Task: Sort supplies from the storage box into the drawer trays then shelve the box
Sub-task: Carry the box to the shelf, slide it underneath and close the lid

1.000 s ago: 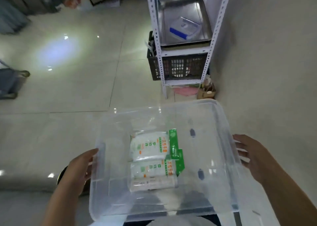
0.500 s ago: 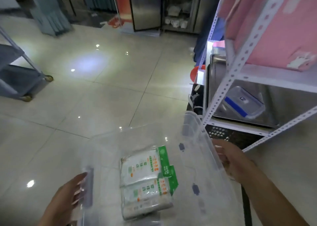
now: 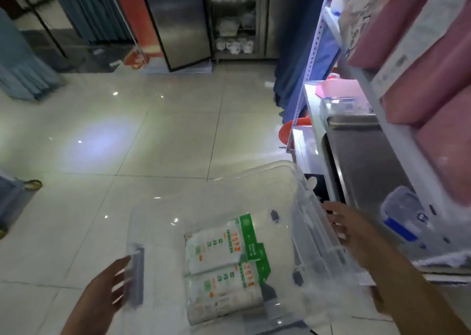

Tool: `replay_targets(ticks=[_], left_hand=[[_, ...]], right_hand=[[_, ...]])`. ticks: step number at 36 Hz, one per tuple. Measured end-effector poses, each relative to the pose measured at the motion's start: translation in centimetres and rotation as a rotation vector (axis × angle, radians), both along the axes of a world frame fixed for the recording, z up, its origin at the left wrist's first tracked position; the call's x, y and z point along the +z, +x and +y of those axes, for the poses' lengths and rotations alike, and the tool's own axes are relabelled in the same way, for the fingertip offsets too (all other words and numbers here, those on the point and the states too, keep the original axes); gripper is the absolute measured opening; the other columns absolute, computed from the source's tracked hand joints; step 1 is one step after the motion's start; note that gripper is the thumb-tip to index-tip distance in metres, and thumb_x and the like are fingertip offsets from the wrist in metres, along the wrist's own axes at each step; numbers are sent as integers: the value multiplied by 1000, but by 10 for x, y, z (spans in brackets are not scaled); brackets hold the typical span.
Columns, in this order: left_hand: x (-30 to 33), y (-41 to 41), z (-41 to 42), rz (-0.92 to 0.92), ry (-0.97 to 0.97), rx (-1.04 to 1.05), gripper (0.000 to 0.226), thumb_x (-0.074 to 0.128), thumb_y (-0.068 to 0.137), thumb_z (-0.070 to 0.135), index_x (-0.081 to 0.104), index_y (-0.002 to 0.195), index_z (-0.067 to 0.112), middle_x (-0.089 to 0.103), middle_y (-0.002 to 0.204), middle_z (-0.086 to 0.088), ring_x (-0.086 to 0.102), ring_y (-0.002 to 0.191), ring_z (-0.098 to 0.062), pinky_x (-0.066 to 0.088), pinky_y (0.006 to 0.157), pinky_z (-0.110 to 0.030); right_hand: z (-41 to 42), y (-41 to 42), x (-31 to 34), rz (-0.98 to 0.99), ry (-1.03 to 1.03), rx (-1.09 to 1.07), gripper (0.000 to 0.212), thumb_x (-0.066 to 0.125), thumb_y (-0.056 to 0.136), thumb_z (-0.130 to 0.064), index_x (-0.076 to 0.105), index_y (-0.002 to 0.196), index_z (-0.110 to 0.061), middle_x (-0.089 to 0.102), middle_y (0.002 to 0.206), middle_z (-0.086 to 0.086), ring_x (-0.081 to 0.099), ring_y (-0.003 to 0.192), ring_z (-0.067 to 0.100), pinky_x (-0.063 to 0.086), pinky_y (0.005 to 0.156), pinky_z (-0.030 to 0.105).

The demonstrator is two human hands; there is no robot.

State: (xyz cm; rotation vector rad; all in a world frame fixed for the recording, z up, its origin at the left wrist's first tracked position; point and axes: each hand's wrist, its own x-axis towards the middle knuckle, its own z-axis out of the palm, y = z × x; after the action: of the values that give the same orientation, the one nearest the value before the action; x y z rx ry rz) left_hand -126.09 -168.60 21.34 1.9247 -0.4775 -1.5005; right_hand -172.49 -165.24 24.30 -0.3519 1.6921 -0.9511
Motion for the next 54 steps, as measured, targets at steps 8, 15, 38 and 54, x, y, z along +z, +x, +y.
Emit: replay_targets(ticks=[8, 15, 38, 54], left_hand=[[26, -18, -211, 6, 40, -94, 25, 58, 95, 26, 66, 115, 13, 61, 109, -14, 59, 89, -30, 46, 81, -40], [35, -45, -376, -39, -2, -168, 16, 66, 91, 32, 68, 96, 17, 65, 90, -6, 63, 77, -24, 49, 68, -32], [-20, -315, -922, -90, 78, -819, 21, 56, 96, 27, 58, 112, 12, 56, 92, -8, 52, 71, -21, 41, 64, -34], [-80, -504, -1006, -370, 178, -1346, 18, 56, 95, 31, 61, 89, 16, 58, 87, -6, 53, 76, -25, 44, 76, -39]], right_hand=[[-189, -25, -3, -24, 52, -74, 21, 71, 74, -43, 76, 78, -23, 74, 71, 0, 65, 67, 21, 46, 60, 29], [-340, -44, 2, -34, 42, -97, 15, 66, 84, -37, 68, 91, -24, 65, 74, -2, 59, 51, 12, 40, 33, 13], [-575, -96, -13, 9, 139, -849, 19, 67, 79, -40, 72, 89, -24, 72, 86, 1, 65, 78, 22, 48, 70, 34], [-599, -116, -87, -121, 310, -1255, 40, 65, 88, -32, 68, 117, -5, 65, 98, 14, 60, 87, 28, 44, 71, 34]])
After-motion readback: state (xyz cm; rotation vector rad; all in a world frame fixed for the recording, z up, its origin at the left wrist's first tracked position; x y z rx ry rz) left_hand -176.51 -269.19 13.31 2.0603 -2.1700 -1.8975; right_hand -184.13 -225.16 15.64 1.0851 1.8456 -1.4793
